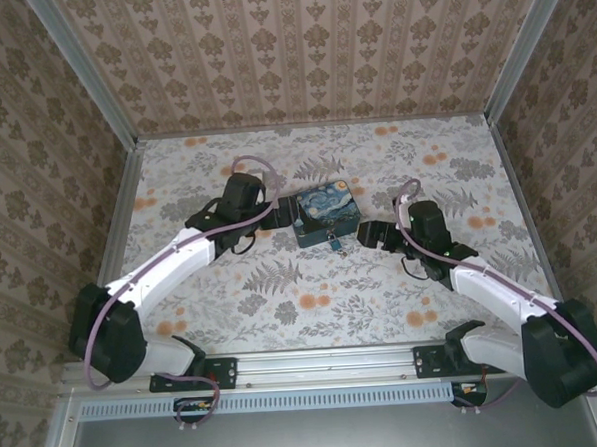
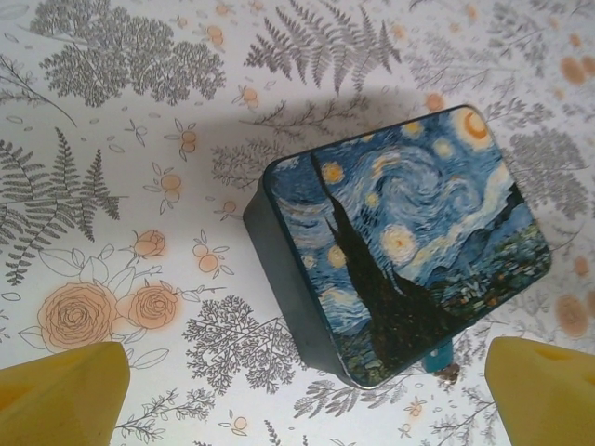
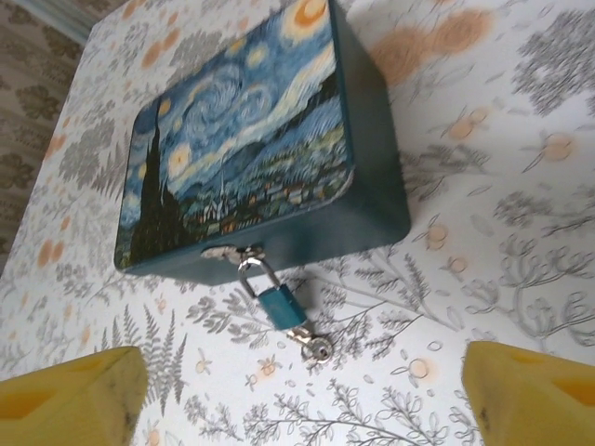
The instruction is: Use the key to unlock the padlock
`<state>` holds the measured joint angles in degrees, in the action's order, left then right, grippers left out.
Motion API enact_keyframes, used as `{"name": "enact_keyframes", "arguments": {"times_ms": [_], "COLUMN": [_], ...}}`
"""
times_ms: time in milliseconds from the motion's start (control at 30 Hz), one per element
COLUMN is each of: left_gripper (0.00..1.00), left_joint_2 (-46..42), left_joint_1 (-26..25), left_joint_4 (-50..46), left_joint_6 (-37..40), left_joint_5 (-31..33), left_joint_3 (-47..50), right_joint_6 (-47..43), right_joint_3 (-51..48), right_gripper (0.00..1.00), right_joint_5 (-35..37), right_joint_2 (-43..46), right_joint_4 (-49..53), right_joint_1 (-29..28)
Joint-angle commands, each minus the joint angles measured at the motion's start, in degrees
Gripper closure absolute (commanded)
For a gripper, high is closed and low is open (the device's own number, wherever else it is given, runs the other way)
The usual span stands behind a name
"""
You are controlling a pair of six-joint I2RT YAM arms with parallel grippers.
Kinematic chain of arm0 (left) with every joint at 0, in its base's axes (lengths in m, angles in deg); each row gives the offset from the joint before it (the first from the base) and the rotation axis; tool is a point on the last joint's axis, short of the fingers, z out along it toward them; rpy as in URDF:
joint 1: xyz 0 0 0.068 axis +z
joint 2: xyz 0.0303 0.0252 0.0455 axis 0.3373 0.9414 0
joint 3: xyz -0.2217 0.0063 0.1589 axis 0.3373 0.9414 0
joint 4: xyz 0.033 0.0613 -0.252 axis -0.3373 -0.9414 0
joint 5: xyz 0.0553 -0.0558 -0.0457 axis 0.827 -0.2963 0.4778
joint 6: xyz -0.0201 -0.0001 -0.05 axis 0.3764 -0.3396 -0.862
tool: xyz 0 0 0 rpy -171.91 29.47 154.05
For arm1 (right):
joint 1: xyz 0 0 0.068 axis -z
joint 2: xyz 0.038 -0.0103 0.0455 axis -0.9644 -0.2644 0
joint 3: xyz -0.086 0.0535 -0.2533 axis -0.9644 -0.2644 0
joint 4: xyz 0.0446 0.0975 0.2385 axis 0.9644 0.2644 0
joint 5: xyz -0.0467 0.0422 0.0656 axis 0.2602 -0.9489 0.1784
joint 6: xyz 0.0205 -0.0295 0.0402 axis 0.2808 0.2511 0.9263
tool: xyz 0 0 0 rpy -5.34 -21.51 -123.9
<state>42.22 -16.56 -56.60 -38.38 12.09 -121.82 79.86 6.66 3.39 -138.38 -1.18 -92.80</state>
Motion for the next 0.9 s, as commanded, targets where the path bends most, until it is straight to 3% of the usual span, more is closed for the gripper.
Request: {"name": "enact_keyframes", "arguments": {"times_ms": [0, 200, 333, 567, 867], "left_gripper": [0.0, 0.0, 0.0, 0.0, 0.0], "left_joint_2": [1.63, 3.65, 4.96, 8.62, 8.19], "left_joint_1": [0.32, 0.32, 0.32, 0.32, 0.32], "left_joint_4": [-0.4, 2.23, 4.38, 4.81, 6.37], "left_joint_6": [1.18, -1.03, -1.5, -0.25, -1.74], "left_joint_5": [0.34, -1.65, -2.83, -4.52, 0.44], "left_joint_3": [-1.21, 0.77, 1.71, -0.5, 0.39], "right_joint_6": [0.16, -0.44, -0.57, -1.77, -2.21], "right_joint_3": [-1.21, -1.29, -1.16, 0.1, 2.51], "right_gripper": [0.18, 0.44, 0.52, 0.56, 0.57], "right_joint_5": [-7.24, -12.76, -13.83, -13.22, -12.4], "right_joint_2": [-4.06, -13.63, -17.69, -20.4, -24.75], "right_joint_4": [-3.93, -10.56, -13.74, -14.93, -18.02], "right_joint_1": [0.27, 0.13, -0.01, -0.8, -2.04]}}
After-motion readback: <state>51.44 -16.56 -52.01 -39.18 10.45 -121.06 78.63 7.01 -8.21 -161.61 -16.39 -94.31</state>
